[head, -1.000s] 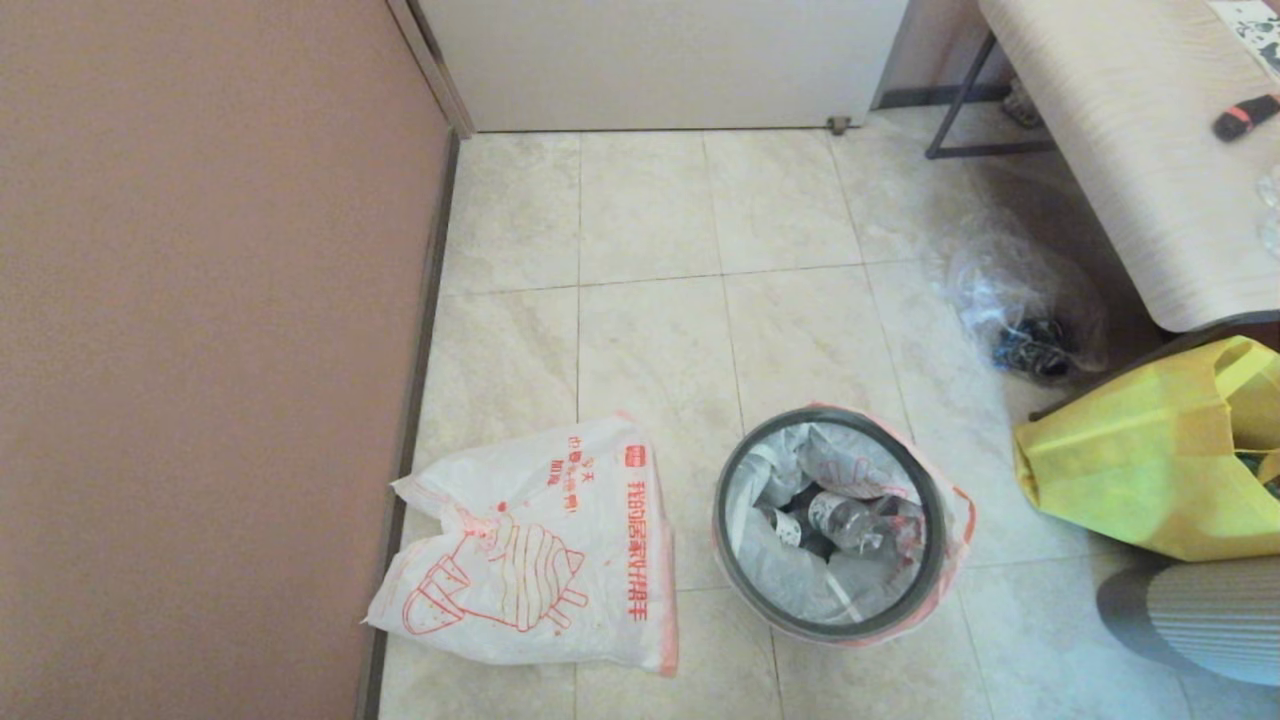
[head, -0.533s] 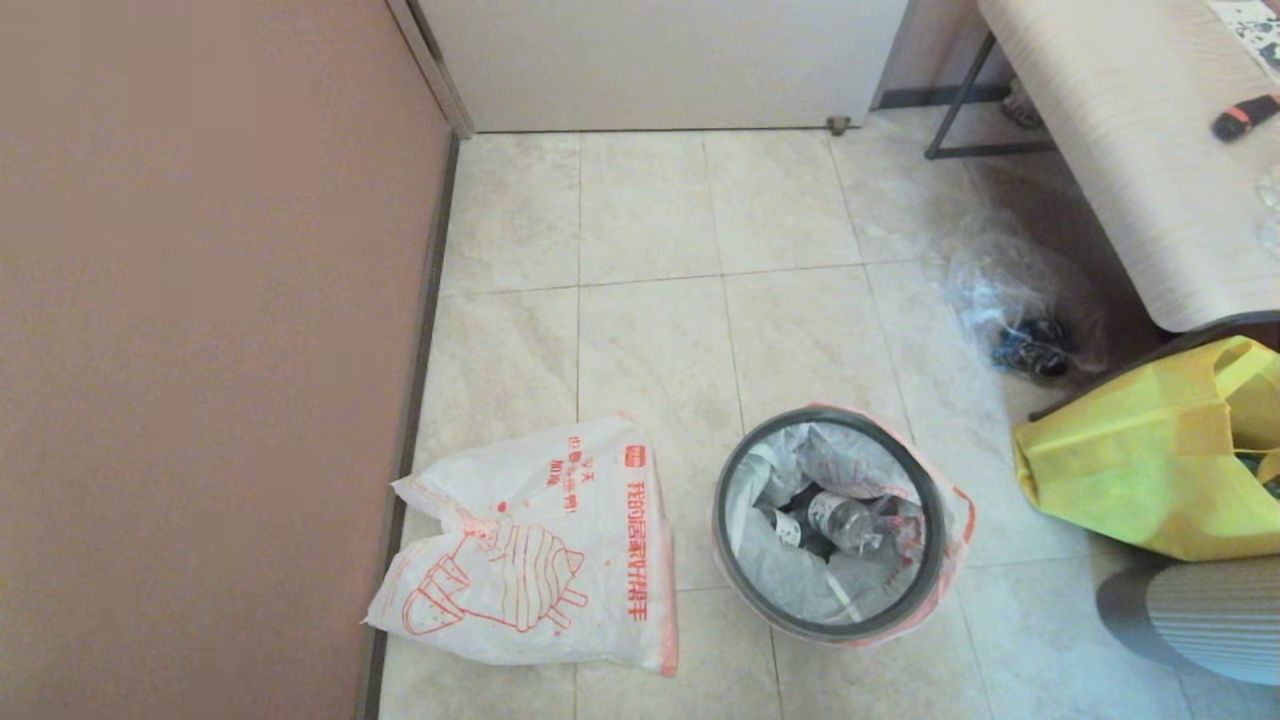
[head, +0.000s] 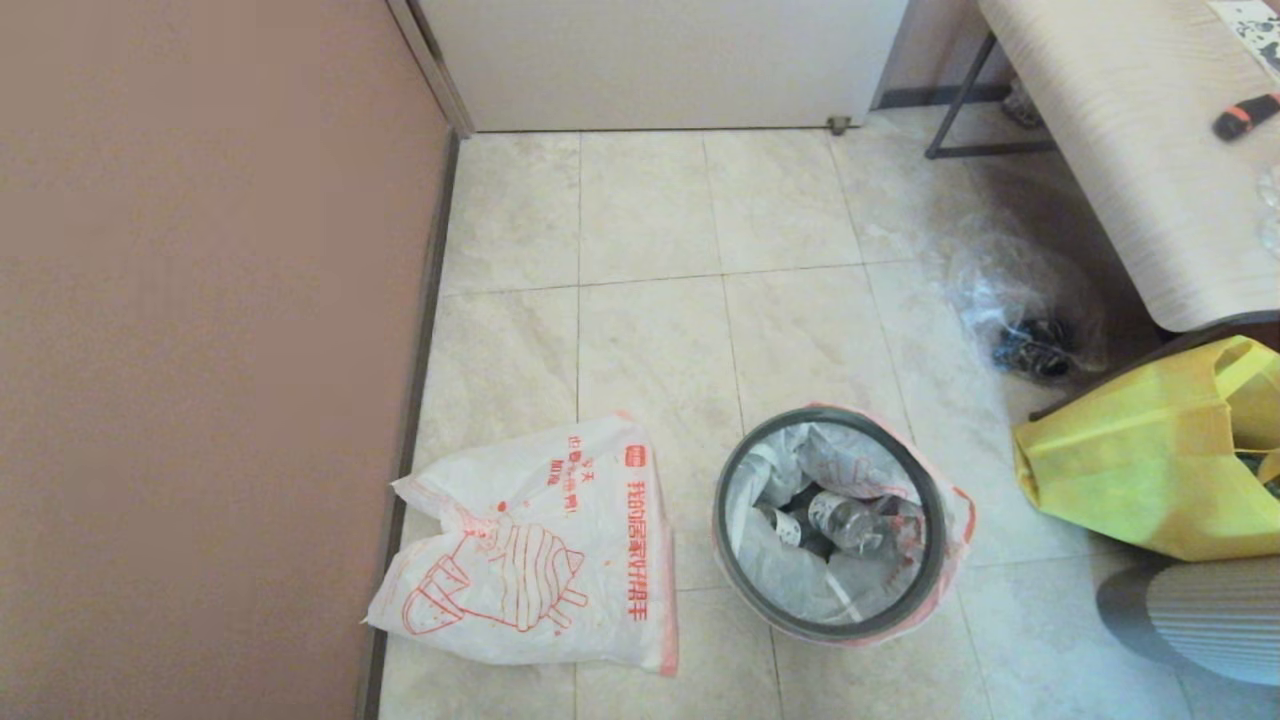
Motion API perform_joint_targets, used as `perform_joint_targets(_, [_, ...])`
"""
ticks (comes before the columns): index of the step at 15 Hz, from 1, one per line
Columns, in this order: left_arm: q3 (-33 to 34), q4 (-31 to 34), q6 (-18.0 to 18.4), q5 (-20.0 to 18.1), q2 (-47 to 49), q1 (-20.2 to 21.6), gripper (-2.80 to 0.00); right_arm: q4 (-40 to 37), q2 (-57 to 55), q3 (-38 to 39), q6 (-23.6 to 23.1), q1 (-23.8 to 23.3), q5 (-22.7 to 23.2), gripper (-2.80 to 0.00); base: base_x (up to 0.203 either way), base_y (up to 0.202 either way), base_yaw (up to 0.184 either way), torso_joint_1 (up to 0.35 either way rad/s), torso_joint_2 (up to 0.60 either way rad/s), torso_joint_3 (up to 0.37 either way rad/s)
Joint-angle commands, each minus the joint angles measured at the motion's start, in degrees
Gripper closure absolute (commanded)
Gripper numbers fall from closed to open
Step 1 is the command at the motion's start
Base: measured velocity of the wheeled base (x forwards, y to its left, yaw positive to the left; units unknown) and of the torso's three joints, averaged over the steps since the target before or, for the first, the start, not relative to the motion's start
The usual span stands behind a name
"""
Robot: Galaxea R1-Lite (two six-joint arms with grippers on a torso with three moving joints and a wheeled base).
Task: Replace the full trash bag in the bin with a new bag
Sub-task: Place the trash can ring on the floor
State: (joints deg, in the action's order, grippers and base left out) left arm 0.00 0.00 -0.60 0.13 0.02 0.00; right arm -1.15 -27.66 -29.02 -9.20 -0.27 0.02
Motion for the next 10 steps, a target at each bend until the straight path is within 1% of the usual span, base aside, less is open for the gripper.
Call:
perform_joint_targets(1, [0.0,0.0,0.0,0.0,0.0,0.0,0.00,0.1,-12.9,-3.3,-0.1,0.1,-0.5,0.00,0.000,0.000,0.000,0.000,0.00,0.000])
perform_joint_targets(3, [0.0,0.0,0.0,0.0,0.0,0.0,0.00,0.3,-24.2,-6.2,0.4,0.3,-1.4,0.00,0.000,0.000,0.000,0.000,0.00,0.000])
perform_joint_targets(4, [0.0,0.0,0.0,0.0,0.0,0.0,0.00,0.4,-29.8,-7.6,1.4,0.5,-1.7,0.00,0.000,0.000,0.000,0.000,0.00,0.000])
perform_joint_targets(5, [0.0,0.0,0.0,0.0,0.0,0.0,0.00,0.5,-35.7,-9.2,3.5,0.8,-1.9,0.00,0.000,0.000,0.000,0.000,0.00,0.000])
perform_joint_targets(6, [0.0,0.0,0.0,0.0,0.0,0.1,0.00,0.5,-41.1,-10.8,6.7,1.4,-2.0,0.00,0.000,0.000,0.000,0.000,0.00,0.000])
perform_joint_targets(10, [0.0,0.0,0.0,0.0,0.0,0.0,0.00,1.8,-61.8,-16.3,25.3,7.2,-2.2,0.00,0.000,0.000,0.000,0.000,0.00,0.000])
